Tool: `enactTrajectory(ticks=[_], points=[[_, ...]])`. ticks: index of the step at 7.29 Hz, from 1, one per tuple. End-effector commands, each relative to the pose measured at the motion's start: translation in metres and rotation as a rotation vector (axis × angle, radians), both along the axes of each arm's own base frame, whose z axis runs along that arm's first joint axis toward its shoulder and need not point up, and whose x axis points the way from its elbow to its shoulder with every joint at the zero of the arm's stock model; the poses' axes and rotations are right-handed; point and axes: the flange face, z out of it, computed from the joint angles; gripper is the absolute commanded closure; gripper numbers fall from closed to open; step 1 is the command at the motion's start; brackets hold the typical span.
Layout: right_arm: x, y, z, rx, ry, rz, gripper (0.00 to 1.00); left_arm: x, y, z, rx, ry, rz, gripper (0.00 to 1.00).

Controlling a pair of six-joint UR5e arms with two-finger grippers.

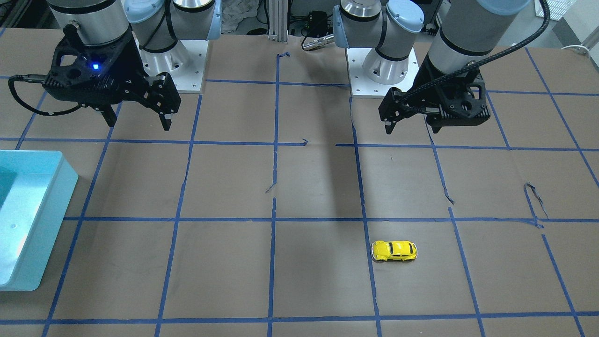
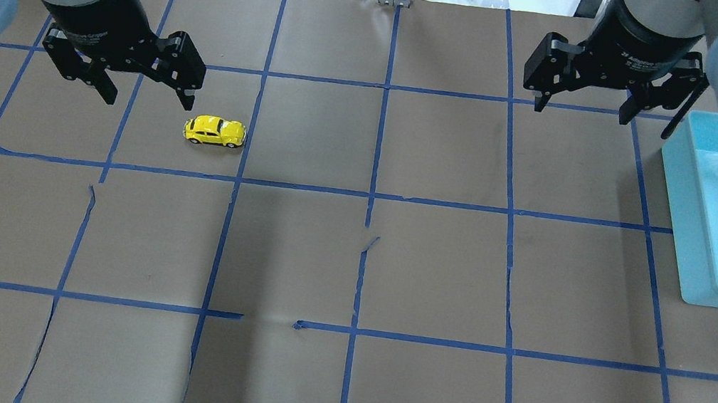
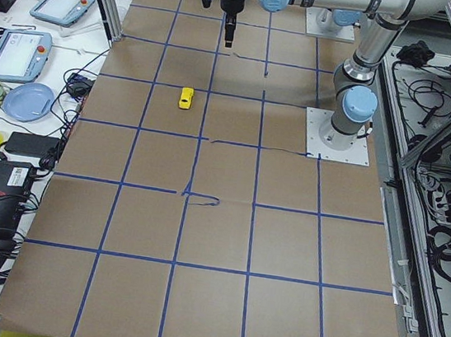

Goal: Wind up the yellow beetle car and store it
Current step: 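Hover the left gripper above the yellow beetle car, adjusting position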

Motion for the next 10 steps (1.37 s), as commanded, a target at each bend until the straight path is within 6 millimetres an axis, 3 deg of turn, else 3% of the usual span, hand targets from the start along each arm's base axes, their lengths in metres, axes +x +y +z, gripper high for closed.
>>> enactTrajectory(ticks=[1, 6, 10], points=[[0.0, 0.0, 0.0, 0.0, -0.001, 0.0, 0.0, -0.004, 0.004, 0.007, -0.016, -0.012, -0.015, 0.0], [0.001, 0.001, 0.0, 0.001, -0.001, 0.002, 0.0, -0.001, 0.005, -0.005, 0.017, -0.017, -0.037, 0.0], [0.001, 0.001, 0.001, -0.002, -0.001, 0.002, 0.0, 0.002, 0.006, 0.006, -0.008, -0.015, -0.02, 0.0]])
